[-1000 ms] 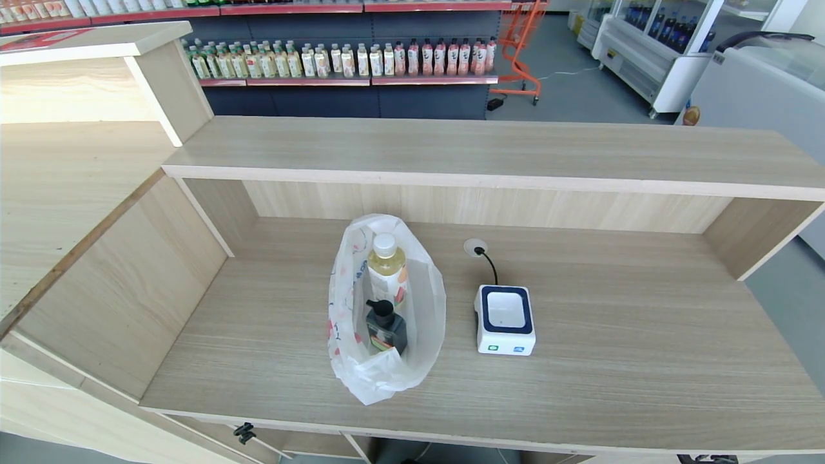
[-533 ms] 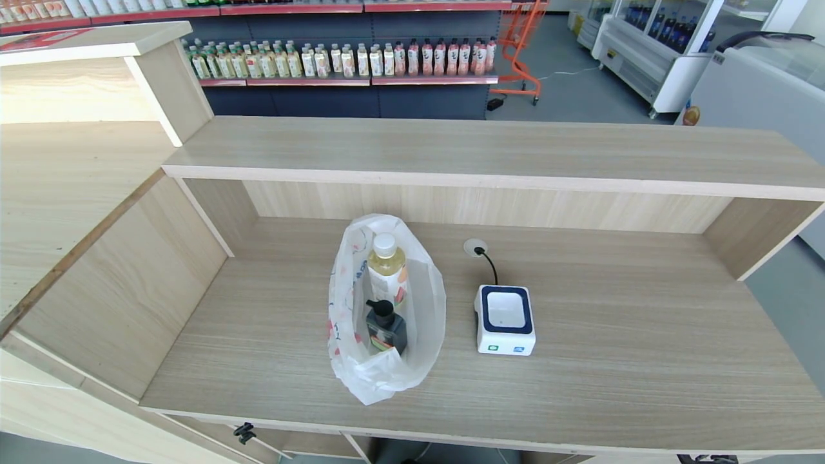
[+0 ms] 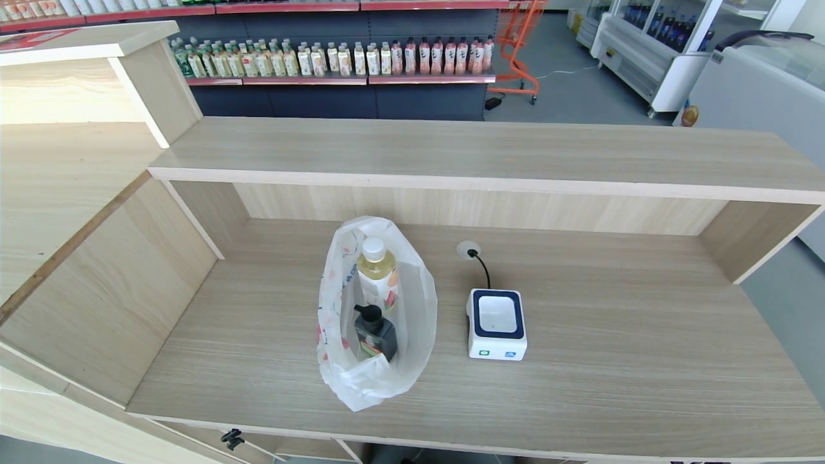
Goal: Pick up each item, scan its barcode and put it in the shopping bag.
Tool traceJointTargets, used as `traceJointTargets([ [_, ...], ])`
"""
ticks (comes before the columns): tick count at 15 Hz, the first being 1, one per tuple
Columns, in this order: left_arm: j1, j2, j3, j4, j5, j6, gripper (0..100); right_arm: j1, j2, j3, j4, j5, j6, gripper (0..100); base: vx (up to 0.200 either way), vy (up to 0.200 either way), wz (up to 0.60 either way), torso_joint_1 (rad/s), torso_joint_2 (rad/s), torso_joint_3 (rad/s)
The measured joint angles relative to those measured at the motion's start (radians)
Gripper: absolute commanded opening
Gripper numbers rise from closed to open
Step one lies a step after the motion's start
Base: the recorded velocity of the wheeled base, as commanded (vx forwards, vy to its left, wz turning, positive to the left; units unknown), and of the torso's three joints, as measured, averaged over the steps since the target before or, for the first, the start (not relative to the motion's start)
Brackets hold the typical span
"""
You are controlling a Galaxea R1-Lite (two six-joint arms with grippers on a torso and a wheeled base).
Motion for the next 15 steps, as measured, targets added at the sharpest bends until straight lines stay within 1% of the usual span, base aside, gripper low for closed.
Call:
traceJointTargets([
  [3,0.0,0.0,0.0,0.0,0.001,-0.003,100,0.0,0.0,0.0,-0.001,0.0,0.0,0,0.0,-0.2,0.0,-0.002,0.0,0.002],
  [4,0.0,0.0,0.0,0.0,0.001,-0.015,100,0.0,0.0,0.0,0.0,0.0,0.0,0,0.0,0.0,0.0,0.0,0.0,0.0],
  [5,0.0,0.0,0.0,0.001,0.001,-0.037,100,0.0,0.0,0.0,0.0,0.0,0.0,0,0.0,0.0,0.0,0.0,0.0,0.0],
  [6,0.0,0.0,0.0,0.001,0.0,-0.042,100,0.0,0.0,0.0,0.0,0.0,0.0,0,0.0,0.0,0.0,0.0,0.0,0.0],
  [9,-0.002,0.005,0.001,0.002,0.0,-0.041,100,-0.002,0.0,0.0,0.0,0.0,-0.001,0,0.2,0.0,0.0,0.001,0.0,-0.001],
  [15,0.002,0.001,0.001,0.001,0.0,-0.04,100,0.001,0.001,0.0,0.0,-0.001,0.0,0,0.0,0.0,0.0,0.0,0.0,0.0],
])
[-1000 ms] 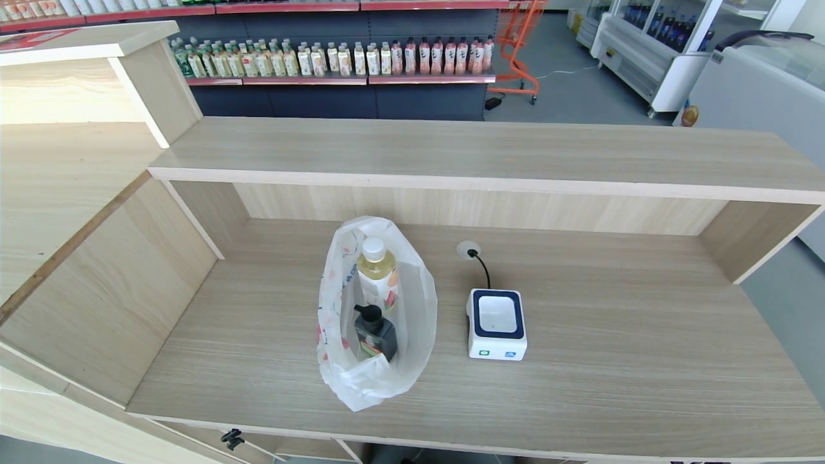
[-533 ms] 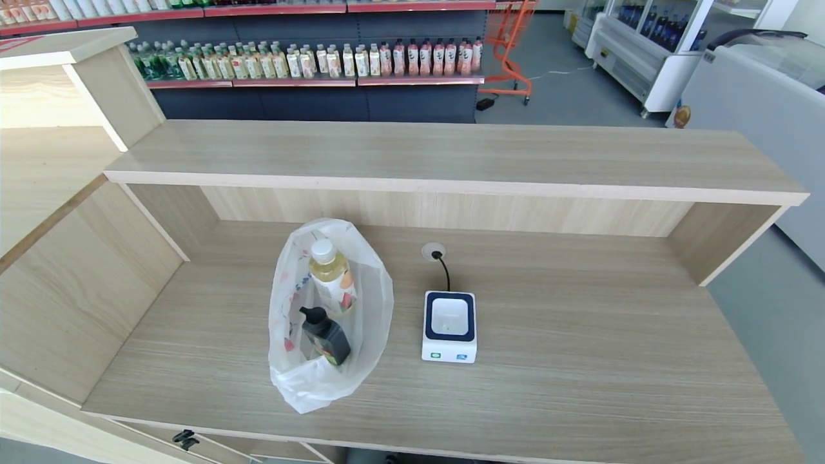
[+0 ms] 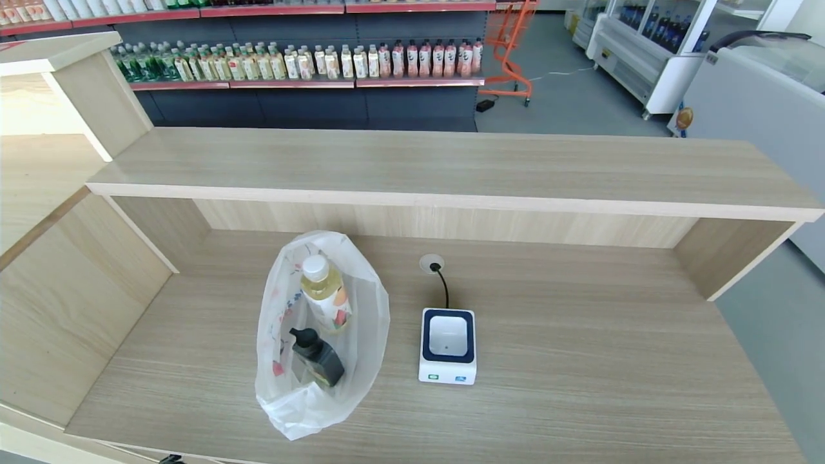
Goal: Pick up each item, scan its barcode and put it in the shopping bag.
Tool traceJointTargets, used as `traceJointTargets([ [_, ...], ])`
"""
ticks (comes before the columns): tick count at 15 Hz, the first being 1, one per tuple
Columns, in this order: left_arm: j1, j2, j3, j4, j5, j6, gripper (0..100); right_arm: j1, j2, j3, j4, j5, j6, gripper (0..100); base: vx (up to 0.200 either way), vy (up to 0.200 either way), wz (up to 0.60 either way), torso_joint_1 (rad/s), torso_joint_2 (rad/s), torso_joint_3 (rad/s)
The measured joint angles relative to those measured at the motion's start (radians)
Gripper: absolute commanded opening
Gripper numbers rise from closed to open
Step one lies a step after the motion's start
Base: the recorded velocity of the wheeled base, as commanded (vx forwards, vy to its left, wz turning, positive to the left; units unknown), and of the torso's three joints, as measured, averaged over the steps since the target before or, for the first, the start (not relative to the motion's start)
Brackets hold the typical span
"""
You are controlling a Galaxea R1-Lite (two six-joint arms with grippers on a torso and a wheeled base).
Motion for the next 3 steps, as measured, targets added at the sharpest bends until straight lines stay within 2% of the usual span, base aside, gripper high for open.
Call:
traceJointTargets([
  [3,-0.002,-0.001,0.0,0.0,0.0,0.0,100,-0.002,0.0,0.0,0.0,0.0,0.001,0,0.0,0.0,0.0,0.0,0.0,0.0],
])
